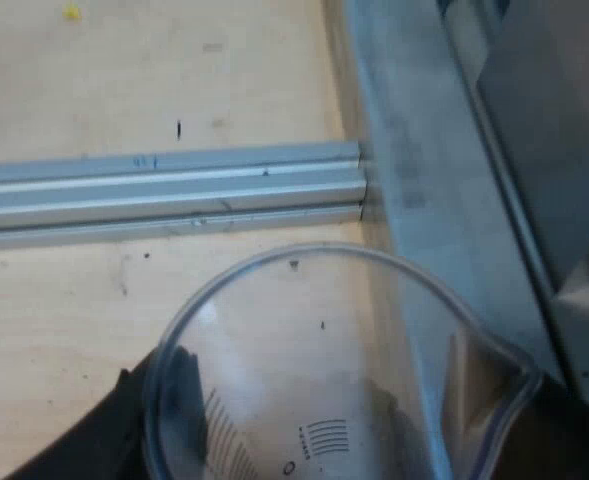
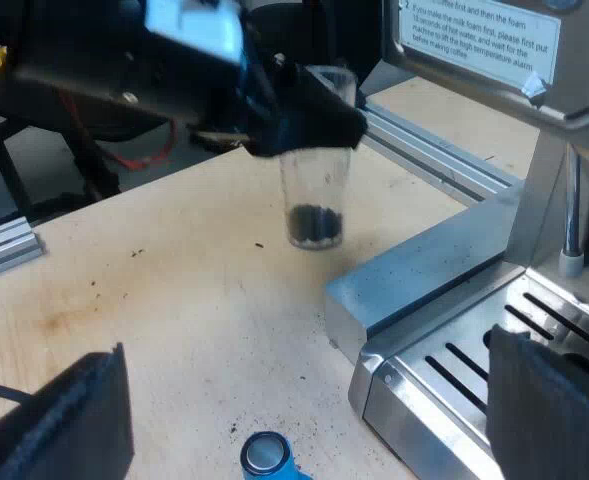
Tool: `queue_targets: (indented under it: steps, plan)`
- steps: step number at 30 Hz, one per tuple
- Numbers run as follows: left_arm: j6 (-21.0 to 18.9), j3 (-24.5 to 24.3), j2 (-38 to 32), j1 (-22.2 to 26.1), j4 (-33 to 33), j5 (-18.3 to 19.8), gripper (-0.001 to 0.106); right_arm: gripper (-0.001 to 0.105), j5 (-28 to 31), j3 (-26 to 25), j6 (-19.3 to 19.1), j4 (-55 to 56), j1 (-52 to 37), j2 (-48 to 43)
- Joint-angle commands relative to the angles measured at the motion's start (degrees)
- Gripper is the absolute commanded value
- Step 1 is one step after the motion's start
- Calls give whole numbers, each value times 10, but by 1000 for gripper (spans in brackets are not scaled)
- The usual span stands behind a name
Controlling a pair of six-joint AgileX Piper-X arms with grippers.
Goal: Pour the beans into the coffee machine
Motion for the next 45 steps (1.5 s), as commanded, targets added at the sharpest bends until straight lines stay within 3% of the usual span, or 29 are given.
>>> queue_targets:
  steps: [1,6,12,19,26,30,33,34,35,41,45]
  plan:
    - [-3,-8,-47,0,43,-1,1,74,0,-3,-3,-11,0,-3]
    - [-3,-8,-133,0,91,-4,1,74,0,-9,-3,-25,0,-3]
    - [5,-10,-239,0,152,-5,1,74,54,-49,-10,-20,0,-13]
    - [8,-56,-318,0,254,-4,1,74,105,-69,-33,-21,0,-61]
    - [10,-118,-327,0,278,-3,1,74,105,-69,-33,-20,0,-120]
    - [10,-154,-327,-6,278,-3,1,74,142,-69,-33,-20,0,-155]
    - [12,-166,-327,-14,278,-3,1,74,199,-69,-62,-20,0,-183]
    - [43,-185,-327,-37,278,-3,1,74,214,-69,-77,-20,0,-190]
    - [46,-191,-327,-47,280,-5,1,74,230,-69,-88,-20,0,-198]
    - [62,-226,-327,-70,280,-10,1,74,348,-69,-108,-20,0,-240]
    - [77,-249,-323,-90,280,-11,1,74,375,-69,-111,-20,0,-255]
